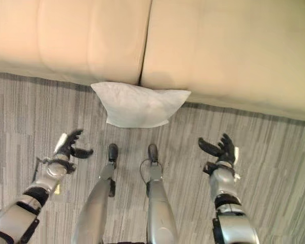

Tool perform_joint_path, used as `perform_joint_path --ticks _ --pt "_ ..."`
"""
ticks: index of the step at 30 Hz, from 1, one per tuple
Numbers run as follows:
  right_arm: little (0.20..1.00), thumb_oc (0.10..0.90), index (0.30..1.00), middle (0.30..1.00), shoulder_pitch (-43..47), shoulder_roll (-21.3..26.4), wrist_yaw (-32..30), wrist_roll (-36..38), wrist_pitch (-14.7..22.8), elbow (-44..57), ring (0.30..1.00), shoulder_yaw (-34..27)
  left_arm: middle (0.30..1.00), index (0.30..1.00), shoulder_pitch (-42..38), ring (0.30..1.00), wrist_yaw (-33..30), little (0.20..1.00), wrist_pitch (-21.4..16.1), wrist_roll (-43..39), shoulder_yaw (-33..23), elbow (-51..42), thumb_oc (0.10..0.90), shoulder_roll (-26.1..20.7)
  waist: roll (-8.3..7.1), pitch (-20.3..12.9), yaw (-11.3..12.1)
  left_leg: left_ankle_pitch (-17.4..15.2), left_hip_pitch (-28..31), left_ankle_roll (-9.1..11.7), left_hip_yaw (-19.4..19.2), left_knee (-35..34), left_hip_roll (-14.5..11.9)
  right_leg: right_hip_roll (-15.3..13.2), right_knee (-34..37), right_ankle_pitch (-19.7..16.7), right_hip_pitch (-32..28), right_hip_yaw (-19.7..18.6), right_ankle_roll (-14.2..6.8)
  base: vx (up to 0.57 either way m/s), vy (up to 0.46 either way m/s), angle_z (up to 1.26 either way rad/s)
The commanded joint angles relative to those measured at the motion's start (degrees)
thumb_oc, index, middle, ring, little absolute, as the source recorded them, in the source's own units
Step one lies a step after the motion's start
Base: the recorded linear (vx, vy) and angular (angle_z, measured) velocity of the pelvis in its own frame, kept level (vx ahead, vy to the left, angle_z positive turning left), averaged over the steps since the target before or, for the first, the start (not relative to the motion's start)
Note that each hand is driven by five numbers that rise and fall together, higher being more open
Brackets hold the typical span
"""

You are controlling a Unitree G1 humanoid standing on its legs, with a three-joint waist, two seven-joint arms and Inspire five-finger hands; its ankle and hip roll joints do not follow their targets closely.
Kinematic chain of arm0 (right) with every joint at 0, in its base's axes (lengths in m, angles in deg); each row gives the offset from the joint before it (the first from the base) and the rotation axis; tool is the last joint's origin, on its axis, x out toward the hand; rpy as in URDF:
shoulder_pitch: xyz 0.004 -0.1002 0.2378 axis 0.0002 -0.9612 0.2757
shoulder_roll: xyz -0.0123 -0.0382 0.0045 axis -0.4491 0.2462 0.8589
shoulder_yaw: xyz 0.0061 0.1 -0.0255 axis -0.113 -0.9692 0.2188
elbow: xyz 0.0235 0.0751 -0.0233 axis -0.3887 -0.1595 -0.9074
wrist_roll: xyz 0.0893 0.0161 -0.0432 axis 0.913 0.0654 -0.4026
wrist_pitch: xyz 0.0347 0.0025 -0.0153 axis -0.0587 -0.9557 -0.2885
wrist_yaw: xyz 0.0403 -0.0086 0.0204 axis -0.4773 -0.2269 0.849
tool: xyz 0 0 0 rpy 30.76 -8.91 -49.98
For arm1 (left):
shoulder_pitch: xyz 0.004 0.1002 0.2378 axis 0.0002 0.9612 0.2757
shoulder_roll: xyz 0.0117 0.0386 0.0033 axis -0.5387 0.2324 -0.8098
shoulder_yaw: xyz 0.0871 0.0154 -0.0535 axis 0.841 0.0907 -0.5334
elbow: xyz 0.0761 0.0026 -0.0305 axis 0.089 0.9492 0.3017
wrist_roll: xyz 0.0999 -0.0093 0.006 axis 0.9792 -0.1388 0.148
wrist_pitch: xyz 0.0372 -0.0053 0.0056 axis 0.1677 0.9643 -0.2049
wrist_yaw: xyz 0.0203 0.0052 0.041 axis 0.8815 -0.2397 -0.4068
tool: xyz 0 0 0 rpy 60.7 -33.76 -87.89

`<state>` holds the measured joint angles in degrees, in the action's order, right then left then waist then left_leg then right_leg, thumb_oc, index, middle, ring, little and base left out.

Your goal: Pick up all the scattered cushions and arrange them neatly on the sofa.

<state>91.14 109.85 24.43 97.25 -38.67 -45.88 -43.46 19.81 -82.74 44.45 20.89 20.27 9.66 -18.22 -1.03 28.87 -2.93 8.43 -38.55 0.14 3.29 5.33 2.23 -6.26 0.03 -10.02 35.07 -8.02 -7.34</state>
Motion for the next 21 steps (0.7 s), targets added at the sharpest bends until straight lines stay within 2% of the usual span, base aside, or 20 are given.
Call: perform_joint_path --ticks 1,7,8,12,14,21 --pt "0.900 0.800 0.900 0.900 0.98 5.62 -2.43 3.60 6.92 2.19 0.900 -0.60 0.900 0.900 -3.48 0.900 -8.34 0.900 -6.81 2.75 -0.91 -5.53 0.800 -0.19 3.06 -0.80 0.72 -1.45 1.96 5.41 3.11 -4.35 -2.78 -1.82 -4.62 6.75 -1.89 2.34 -3.50 -0.01 0.004 0.06" --pt "0.900 0.800 0.900 0.900 7.42 7.87 1.24 6.45 6.87 0.95 0.900 4.28 0.900 0.900 -10.99 0.900 -7.51 0.900 -10.04 -6.70 -2.83 -10.01 0.800 -1.80 3.71 0.90 0.37 -0.98 -3.22 5.70 3.70 -4.53 -1.48 -2.34 -3.50 5.57 2.67 3.10 -3.80 0.00 0.014 0.05" --pt "0.900 0.800 0.900 0.900 10.59 8.96 2.23 6.00 7.21 1.84 0.900 6.88 0.900 0.900 -13.64 0.900 -6.29 0.900 -11.10 -10.73 -3.73 -9.72 0.800 -2.04 3.70 0.91 0.57 -0.86 -5.37 5.73 3.97 -4.50 -1.16 -2.30 -3.15 5.35 4.55 3.25 -3.93 0.01 0.011 0.06" --pt "0.900 0.800 0.900 0.900 16.52 10.65 2.90 6.81 8.53 4.26 0.900 9.95 0.900 0.900 -18.38 0.900 -3.83 0.900 -13.06 -20.14 -5.99 -7.93 0.800 -1.54 3.56 0.92 0.77 -0.88 -8.83 5.68 4.11 -4.39 -0.79 -1.79 -2.89 5.26 8.18 3.15 -4.04 0.01 0.004 0.02" --pt "0.900 0.800 0.900 0.900 20.21 10.90 4.19 8.35 8.17 3.96 0.900 12.13 0.900 0.900 -20.99 0.900 -0.80 0.900 -13.04 -26.30 -6.48 -5.90 0.800 -0.72 3.76 0.92 0.76 -0.90 -11.14 5.58 4.26 -4.11 -0.59 -1.57 -2.93 5.44 10.31 3.13 -4.05 0.04 0.015 0.03" --pt "0.900 0.800 0.900 0.900 28.54 9.26 9.00 15.35 7.29 2.56 0.900 16.88 0.900 0.900 -27.92 0.900 3.85 0.900 -11.61 -31.84 -4.11 0.32 0.800 1.21 3.56 0.92 0.35 -0.68 -14.83 5.52 4.53 -4.04 -0.59 -1.10 -3.12 5.64 14.18 3.37 -4.08 0.03 0.000 0.02"
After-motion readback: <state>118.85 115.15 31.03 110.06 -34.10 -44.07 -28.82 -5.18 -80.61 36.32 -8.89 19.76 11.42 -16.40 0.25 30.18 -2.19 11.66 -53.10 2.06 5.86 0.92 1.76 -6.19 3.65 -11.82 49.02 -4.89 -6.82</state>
